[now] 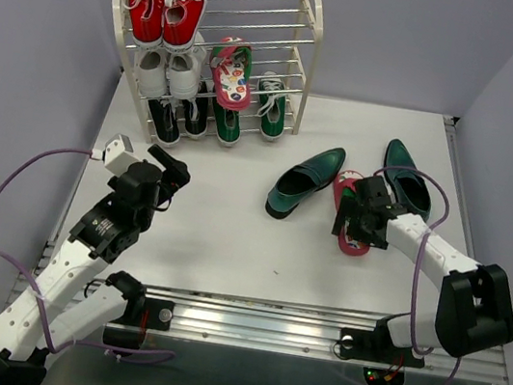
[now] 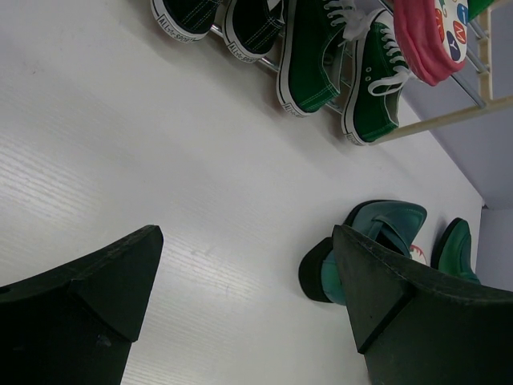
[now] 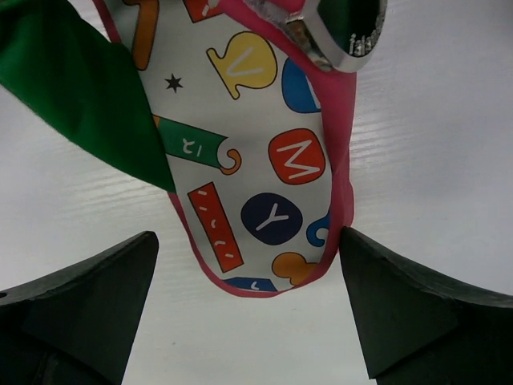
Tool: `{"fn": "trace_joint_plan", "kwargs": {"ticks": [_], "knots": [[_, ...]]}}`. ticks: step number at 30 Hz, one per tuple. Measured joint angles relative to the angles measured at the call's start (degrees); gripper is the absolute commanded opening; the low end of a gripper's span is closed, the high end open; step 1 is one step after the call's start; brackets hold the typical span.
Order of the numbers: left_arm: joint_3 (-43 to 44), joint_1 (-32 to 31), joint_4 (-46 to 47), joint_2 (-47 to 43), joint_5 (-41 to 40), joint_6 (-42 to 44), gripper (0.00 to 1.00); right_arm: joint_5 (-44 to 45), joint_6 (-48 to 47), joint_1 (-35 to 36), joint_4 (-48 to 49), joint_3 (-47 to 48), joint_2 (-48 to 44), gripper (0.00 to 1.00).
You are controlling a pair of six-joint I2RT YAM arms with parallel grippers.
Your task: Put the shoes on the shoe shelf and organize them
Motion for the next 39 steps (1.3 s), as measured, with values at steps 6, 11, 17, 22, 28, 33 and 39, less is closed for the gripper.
{"fn": "trace_joint_plan", "kwargs": {"ticks": [6, 11, 17, 22, 28, 33, 39], "knots": [[-0.1, 0.0, 0.3, 0.3, 0.0, 0.0, 0.99, -0.4, -0.9, -0.2, 0.1, 0.7, 4.6, 1.00], [-0.1, 0.0, 0.3, 0.6, -0.3, 0.0, 0.99, 0.4, -0.9, -1.6, -0.2, 2.2, 7.9, 1.00], [-0.1, 0.0, 0.3, 0.6, -0.9, 0.0, 0.99, 0.2, -1.7, -1.9, -2.5, 5.2, 11.4, 1.00], [-0.1, 0.0, 0.2, 0.6, -1.8, 0.0, 0.99, -0.8, -2.2, -1.9, -2.6, 5.0, 11.1, 0.58], [-0.1, 0.0, 0.2, 0.6, -2.8, 0.0, 0.99, -2.5, -1.9, -2.1, -0.9, 0.3, 4.3, 0.12], [-0.1, 0.0, 0.2, 0.9, -2.8, 0.1, 0.99, -4.8, -2.9, -2.2, -3.1, -0.2, -3.8, 0.07], [-0.1, 0.0, 0.2, 0.9, -2.8, 0.3, 0.99, -8.1, -4.8, -2.2, -5.8, 7.0, -9.9, 0.07]]}}
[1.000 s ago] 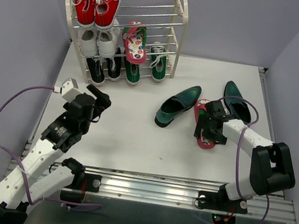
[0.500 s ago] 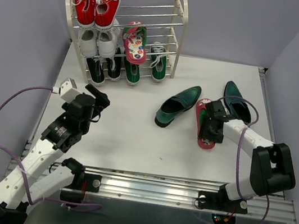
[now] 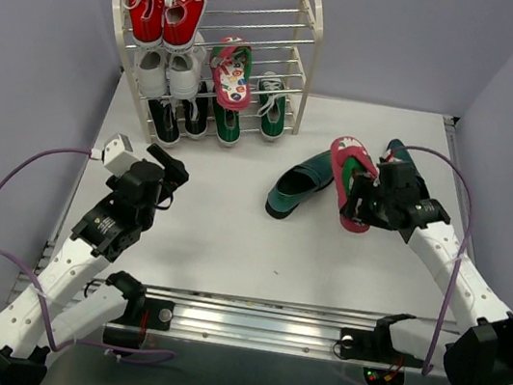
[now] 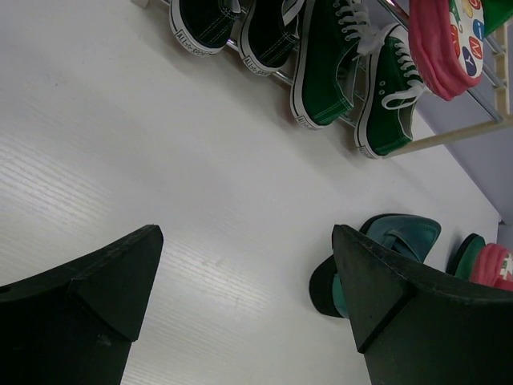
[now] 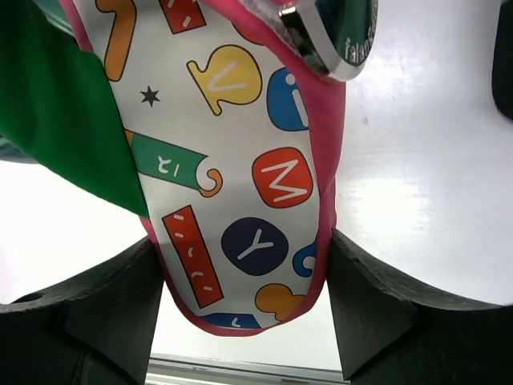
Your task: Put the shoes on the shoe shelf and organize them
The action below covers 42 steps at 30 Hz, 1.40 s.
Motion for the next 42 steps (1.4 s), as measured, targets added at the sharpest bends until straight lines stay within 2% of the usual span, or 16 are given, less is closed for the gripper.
{"fn": "trace_joint_plan", "kwargs": {"ticks": [6, 9, 14, 18, 23, 33, 42], "knots": [[0.0, 0.0, 0.2, 0.0, 0.0, 0.4, 0.99, -3.7, -1.9, 0.5, -2.1, 8.7, 0.7, 0.08], [0.0, 0.0, 0.4, 0.0, 0.0, 0.6, 0.99, -4.5, -2.7, 2.4, -3.5, 15.4, 4.6, 0.09], [0.0, 0.0, 0.6, 0.5, 0.0, 0.8, 0.99, -4.9, -3.4, 8.1, -2.8, 27.3, 16.1, 0.09], [0.0, 0.0, 0.6, 0.6, 0.0, 1.0, 0.99, -4.3, -3.6, 11.4, -2.9, 38.0, 26.0, 0.03], [0.0, 0.0, 0.5, 0.6, -0.1, 1.2, 0.99, 1.8, -2.4, 14.4, -1.5, 48.2, 34.4, 0.01], [0.0, 0.0, 0.5, -0.9, -1.2, 1.4, 0.99, 6.2, -2.0, 14.9, 1.3, 48.0, 31.5, 0.01], [0.0, 0.0, 0.5, -1.0, -1.3, 1.5, 0.99, 6.4, -4.3, 14.8, 4.6, 42.7, 18.4, 0.01]]}}
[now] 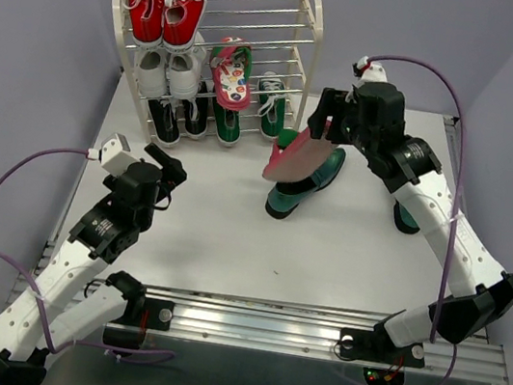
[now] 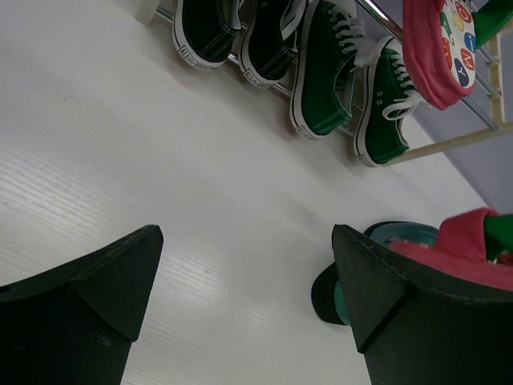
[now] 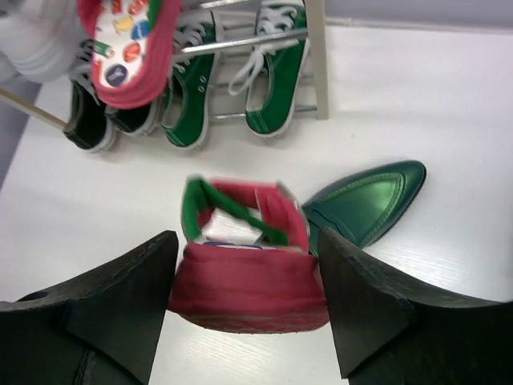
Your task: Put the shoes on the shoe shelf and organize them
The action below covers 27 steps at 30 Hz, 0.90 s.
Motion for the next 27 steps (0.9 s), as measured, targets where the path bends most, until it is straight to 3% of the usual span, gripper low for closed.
{"fn": "trace_joint_plan", "kwargs": {"ticks": [6, 10, 12, 16, 18, 27], "knots": [[0.2, 0.0, 0.0, 0.0, 0.0, 0.1, 0.99, -0.9, -1.1, 0.0, 5.8, -0.5, -2.8, 0.01], [0.3, 0.0, -0.1, -0.2, 0.0, 0.1, 0.99, -0.9, -1.4, 0.0, 8.3, -10.4, -8.3, 0.01], [0.3, 0.0, -0.1, -0.3, 0.0, 0.1, 0.99, -1.2, -1.1, 0.0, 8.6, -16.9, -11.7, 0.15], [0.3, 0.0, -0.1, -0.2, 0.1, 0.1, 0.99, -3.6, 0.4, 0.0, 7.3, -28.3, -17.0, 0.83], [0.3, 0.0, -0.1, 0.1, 0.4, 0.1, 0.99, -3.5, 1.8, 0.0, 5.7, -32.8, -18.9, 1.00], [0.2, 0.0, 0.7, 1.0, 2.4, 0.1, 0.99, -1.5, 8.8, 0.0, -5.2, -41.5, -27.4, 1.00]]}}
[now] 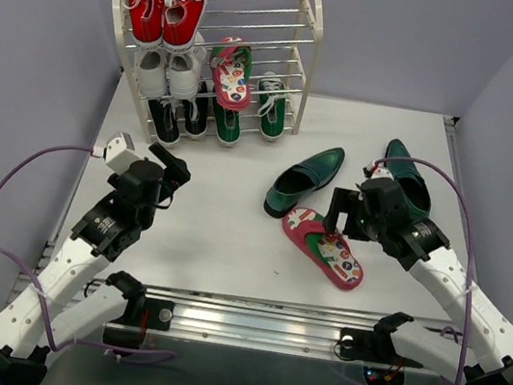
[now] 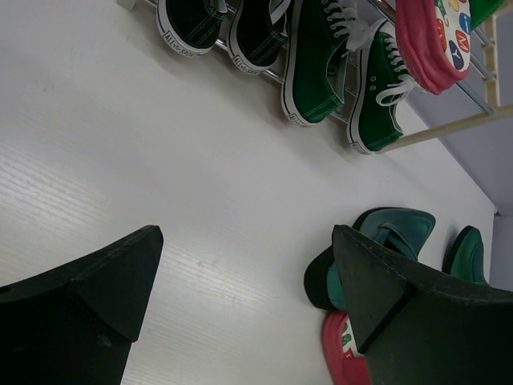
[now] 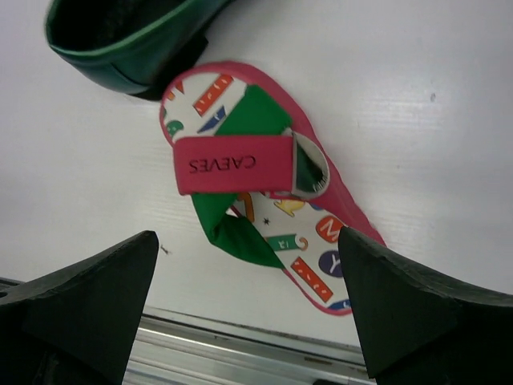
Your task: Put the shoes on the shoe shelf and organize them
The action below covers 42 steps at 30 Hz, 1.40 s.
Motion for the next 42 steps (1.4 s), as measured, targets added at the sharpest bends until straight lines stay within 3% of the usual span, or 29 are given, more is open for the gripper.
{"fn": "trace_joint_plan", "kwargs": {"ticks": [12, 27, 30, 34, 38, 42], "knots": [[-0.1, 0.0, 0.3, 0.2, 0.9, 0.0, 0.99, 0.1, 2.9, 0.0, -12.7, -6.3, 3.9, 1.00], [-0.1, 0.0, 0.3, 0.4, 0.8, 0.3, 0.99, -4.2, 0.7, 0.0, -9.9, -8.0, 17.6, 1.00], [-0.1, 0.0, 0.3, 0.5, 0.5, 0.4, 0.99, -5.1, 0.5, 0.1, -9.8, -8.1, 17.0, 1.00], [-0.1, 0.0, 0.3, 0.5, 0.4, 0.4, 0.99, -7.3, -0.3, 0.2, -8.9, -8.9, 15.6, 0.93], [-0.1, 0.0, 0.3, 0.5, 0.2, 0.4, 0.99, -9.7, -1.3, 0.5, -7.8, -9.5, 14.6, 0.93], [-0.1, 0.0, 0.3, 0.7, 0.0, 0.4, 0.99, -12.1, -0.8, 5.0, -4.7, -9.9, 14.4, 0.94]]}}
